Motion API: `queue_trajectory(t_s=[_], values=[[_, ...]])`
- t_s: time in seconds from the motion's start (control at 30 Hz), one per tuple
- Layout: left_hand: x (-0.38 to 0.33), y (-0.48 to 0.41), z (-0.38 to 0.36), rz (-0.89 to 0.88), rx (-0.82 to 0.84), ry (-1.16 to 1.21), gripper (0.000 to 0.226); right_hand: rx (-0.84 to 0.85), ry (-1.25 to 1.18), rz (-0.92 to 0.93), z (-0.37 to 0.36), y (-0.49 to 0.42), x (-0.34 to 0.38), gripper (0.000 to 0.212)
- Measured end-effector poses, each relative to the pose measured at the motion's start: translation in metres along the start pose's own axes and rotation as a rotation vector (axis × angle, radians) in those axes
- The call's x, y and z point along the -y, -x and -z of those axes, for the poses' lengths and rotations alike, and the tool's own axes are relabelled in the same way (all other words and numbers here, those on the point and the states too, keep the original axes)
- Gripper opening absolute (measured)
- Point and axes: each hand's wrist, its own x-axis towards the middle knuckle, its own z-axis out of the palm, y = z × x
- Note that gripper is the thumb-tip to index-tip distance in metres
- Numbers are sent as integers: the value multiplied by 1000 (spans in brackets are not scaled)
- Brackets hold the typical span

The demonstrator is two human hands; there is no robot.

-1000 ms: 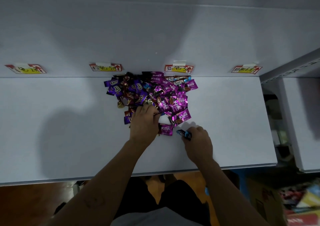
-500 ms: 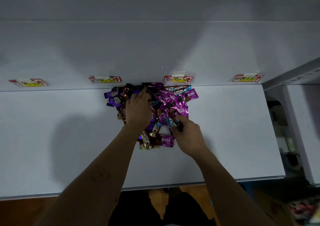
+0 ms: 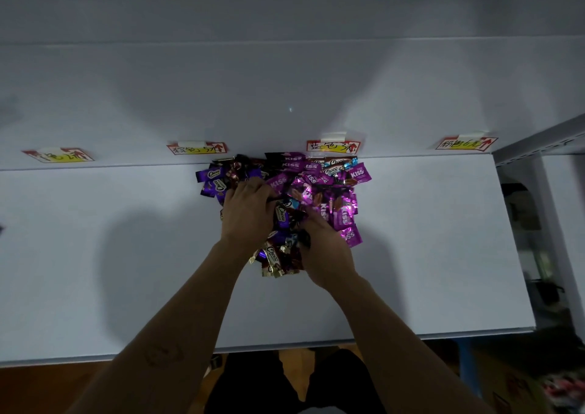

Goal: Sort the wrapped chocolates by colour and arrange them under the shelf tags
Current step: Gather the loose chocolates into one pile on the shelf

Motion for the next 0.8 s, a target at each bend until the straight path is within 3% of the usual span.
queue_trajectory(t_s=[0.27,0.5,0.67,0.8], values=[[8,-3,1,-37,10,4,11,-174,-12,64,-8,6,-6,27],[11,1,11,49,15,276,3,-102,55,74,-18,7,-1,31],[5,11,18,78,-54,333,3,-94,139,-1,-16,5,-2,37],[-12,25,19,69,199,409,7,-82,153,-90,-13,12,-7,39]])
